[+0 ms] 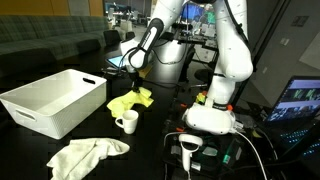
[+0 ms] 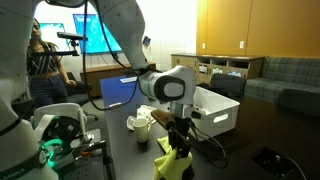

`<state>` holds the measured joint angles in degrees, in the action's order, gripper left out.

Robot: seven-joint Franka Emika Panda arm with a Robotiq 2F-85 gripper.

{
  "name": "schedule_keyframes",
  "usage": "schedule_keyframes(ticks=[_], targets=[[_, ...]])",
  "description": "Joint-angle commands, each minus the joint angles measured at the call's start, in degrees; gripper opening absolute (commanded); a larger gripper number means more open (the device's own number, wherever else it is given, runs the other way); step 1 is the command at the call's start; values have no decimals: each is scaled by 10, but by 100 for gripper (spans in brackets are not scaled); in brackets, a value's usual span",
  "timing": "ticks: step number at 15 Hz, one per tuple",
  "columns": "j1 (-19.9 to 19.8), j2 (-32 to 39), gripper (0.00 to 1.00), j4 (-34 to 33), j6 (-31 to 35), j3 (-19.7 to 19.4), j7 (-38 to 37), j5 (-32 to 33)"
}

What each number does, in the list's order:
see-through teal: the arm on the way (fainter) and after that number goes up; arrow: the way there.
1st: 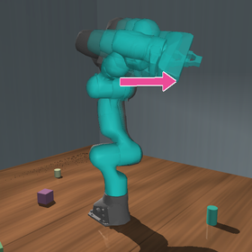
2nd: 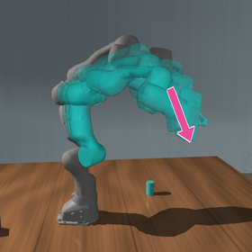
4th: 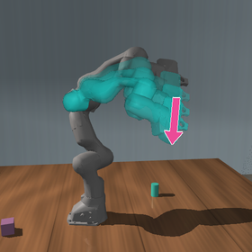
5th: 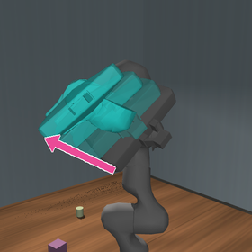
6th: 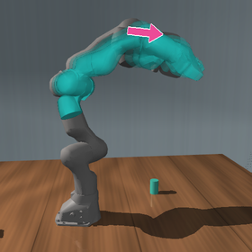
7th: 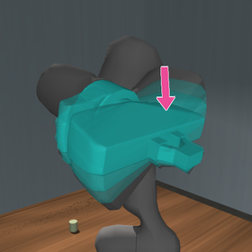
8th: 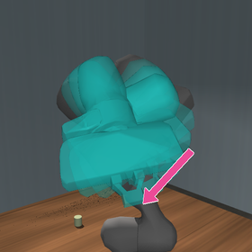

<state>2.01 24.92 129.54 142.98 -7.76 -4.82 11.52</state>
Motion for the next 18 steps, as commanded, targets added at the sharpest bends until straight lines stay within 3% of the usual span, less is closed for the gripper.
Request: schedule_keyframes(ticks=[1,4,8,12,18], targets=[[33,-93,5,21,-31,-36,-80,72],[46,-163,5,28,-66,-39,-142,159],[32,-262,5,49,-111,-2,-171,246],[17,-338,5,64,-140,46,-101,318],[16,-382,4,42,-165,93,-22,330]])
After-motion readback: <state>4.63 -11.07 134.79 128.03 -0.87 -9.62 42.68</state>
